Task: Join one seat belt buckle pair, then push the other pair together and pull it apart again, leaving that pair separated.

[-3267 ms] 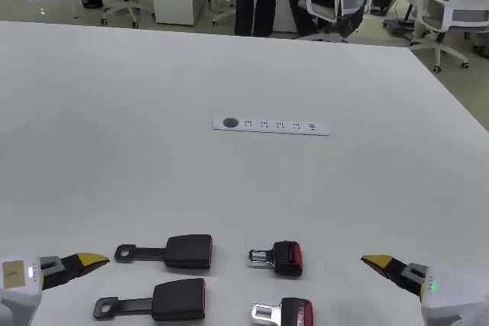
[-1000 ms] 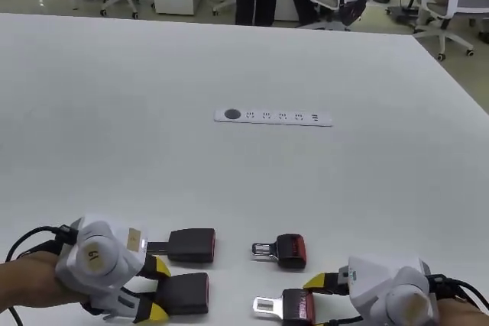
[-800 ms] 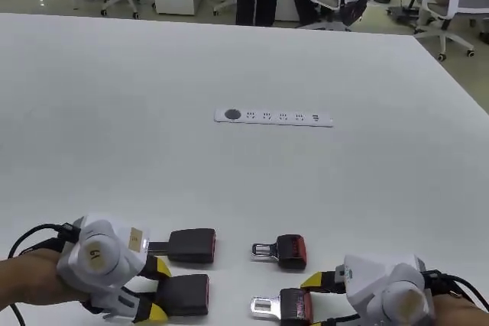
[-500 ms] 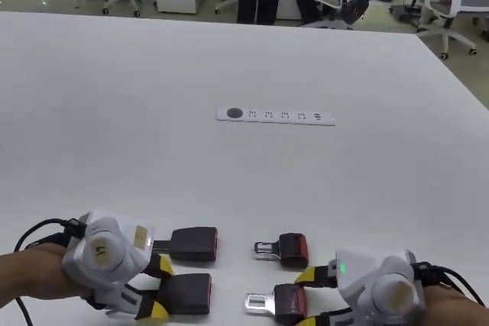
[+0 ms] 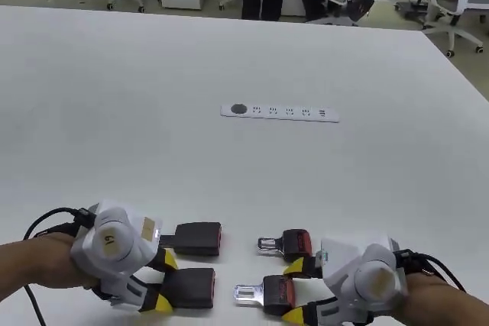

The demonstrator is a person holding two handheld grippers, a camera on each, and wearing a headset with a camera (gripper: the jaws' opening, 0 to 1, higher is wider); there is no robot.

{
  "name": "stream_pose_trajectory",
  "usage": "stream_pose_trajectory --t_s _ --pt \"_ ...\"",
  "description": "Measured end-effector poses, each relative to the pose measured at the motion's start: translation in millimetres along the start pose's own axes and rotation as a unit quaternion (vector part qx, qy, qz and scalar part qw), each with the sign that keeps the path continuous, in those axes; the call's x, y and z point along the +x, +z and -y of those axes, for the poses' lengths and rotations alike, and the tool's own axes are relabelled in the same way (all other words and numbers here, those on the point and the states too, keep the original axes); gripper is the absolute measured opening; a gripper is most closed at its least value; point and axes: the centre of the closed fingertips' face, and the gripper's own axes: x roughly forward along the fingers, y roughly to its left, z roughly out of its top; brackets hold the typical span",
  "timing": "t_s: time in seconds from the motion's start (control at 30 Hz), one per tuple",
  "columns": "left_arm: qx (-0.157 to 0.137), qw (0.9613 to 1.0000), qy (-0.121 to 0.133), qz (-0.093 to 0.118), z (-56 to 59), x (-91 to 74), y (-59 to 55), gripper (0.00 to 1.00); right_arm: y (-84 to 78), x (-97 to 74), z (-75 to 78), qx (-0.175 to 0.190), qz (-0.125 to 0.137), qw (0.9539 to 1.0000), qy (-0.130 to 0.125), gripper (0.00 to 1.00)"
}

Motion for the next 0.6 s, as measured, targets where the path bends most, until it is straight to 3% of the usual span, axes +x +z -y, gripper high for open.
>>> stream_pose_trajectory --t_s 0.6 --pt "0.002 1.0 -0.001 -0.005 -0.8 0.4 -1.4 0.32 13.5 20.5 3.3 -0.008 0.001 0.9999 0.011 0.31"
